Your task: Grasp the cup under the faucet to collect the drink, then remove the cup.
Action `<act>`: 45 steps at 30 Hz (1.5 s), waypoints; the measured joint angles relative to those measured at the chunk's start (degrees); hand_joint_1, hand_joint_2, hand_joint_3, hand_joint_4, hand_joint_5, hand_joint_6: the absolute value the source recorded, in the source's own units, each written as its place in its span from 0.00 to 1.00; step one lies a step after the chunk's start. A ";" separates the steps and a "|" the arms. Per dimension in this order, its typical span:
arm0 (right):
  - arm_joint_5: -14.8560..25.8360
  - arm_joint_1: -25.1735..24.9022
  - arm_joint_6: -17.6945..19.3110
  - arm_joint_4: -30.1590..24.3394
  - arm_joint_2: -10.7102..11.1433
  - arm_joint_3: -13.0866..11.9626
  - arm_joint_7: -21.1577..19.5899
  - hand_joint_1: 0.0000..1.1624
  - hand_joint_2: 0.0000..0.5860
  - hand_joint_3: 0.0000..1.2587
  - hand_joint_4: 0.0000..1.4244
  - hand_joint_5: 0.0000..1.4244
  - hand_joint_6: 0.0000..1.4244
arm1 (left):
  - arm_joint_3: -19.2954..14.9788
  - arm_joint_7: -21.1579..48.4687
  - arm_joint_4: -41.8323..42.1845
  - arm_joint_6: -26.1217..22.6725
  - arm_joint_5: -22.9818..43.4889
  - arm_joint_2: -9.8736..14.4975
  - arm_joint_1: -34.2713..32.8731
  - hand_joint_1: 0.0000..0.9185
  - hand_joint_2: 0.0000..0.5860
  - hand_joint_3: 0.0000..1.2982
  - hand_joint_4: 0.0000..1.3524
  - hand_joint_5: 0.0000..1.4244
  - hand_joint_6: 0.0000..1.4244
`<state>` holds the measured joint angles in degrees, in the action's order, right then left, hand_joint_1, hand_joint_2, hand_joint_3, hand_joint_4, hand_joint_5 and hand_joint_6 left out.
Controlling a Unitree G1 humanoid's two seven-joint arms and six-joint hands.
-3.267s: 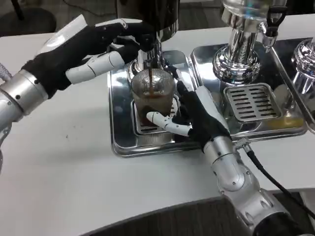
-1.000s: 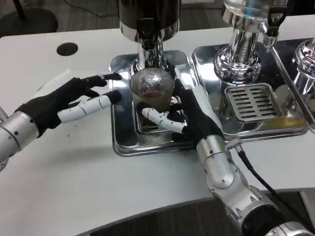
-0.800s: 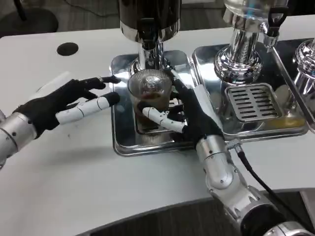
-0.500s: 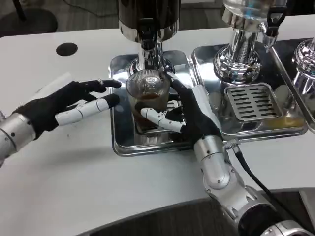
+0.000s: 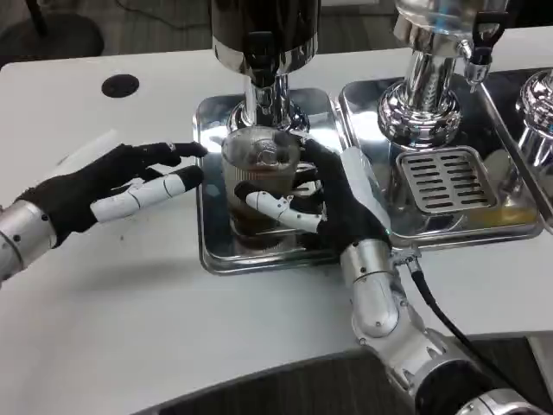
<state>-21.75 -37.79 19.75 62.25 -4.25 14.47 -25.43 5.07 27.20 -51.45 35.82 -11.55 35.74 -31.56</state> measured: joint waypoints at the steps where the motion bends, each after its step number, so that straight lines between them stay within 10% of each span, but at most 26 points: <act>1: -0.33 0.05 0.00 0.00 0.00 0.07 -0.57 0.58 0.29 0.26 0.26 0.41 0.64 | 0.01 0.00 0.00 0.00 0.00 0.00 0.00 0.00 0.20 0.16 0.09 0.08 0.16; 45: -1.48 5.59 3.78 -4.66 0.86 -1.50 -8.76 0.58 0.33 0.35 0.36 0.51 0.76 | 0.32 -0.01 -1.22 0.03 -0.13 0.01 -0.08 0.00 0.21 0.15 0.09 0.08 0.15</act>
<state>-23.22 -32.20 23.54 57.59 -3.39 12.97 -34.19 5.40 27.19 -52.67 35.84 -11.69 35.75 -31.65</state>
